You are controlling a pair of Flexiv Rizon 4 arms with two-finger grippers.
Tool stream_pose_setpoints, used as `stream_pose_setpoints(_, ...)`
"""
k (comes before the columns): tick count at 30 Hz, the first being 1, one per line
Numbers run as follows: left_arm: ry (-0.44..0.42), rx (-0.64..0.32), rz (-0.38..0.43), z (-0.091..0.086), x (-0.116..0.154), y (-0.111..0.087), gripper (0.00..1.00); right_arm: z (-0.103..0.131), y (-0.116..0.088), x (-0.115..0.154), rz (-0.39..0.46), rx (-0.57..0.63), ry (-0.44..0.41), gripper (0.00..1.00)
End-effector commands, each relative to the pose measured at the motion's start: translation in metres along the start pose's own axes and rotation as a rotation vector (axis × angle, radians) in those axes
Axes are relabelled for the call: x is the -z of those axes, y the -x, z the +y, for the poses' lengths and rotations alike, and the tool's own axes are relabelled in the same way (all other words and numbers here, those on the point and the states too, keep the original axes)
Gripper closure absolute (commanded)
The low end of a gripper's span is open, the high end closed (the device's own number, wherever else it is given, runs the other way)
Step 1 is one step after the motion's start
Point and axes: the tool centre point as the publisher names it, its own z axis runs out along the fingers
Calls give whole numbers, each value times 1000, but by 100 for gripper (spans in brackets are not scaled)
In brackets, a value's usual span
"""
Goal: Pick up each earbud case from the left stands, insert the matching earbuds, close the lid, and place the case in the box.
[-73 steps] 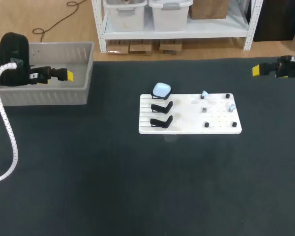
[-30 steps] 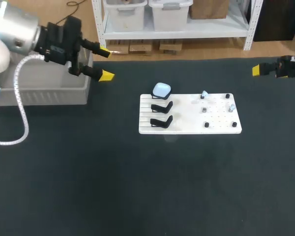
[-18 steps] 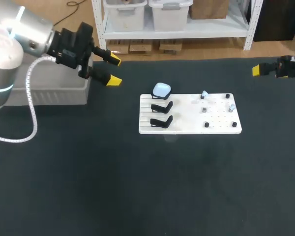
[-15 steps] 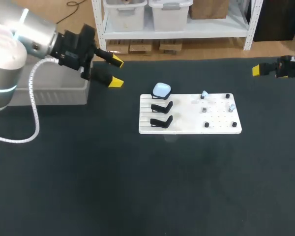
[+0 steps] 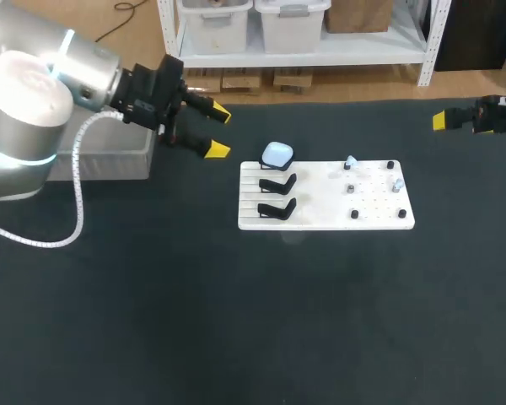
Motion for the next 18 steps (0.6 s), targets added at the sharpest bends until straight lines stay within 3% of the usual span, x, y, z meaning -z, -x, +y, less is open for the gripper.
stream_pose_setpoints(1, -5, -14, 0, 7, -16, -2, 0, 1, 0, 1, 0, 0, -2, 0)
stream_pose_setpoints(11, 7, -50, 1, 9, -45, -8, 0, 1, 0, 1, 0, 0, -2, 0)
stream_pose_setpoints(18, -49, -12, -21, 10, -61, -13, 0, 1, 0, 1, 0, 0, -2, 0)
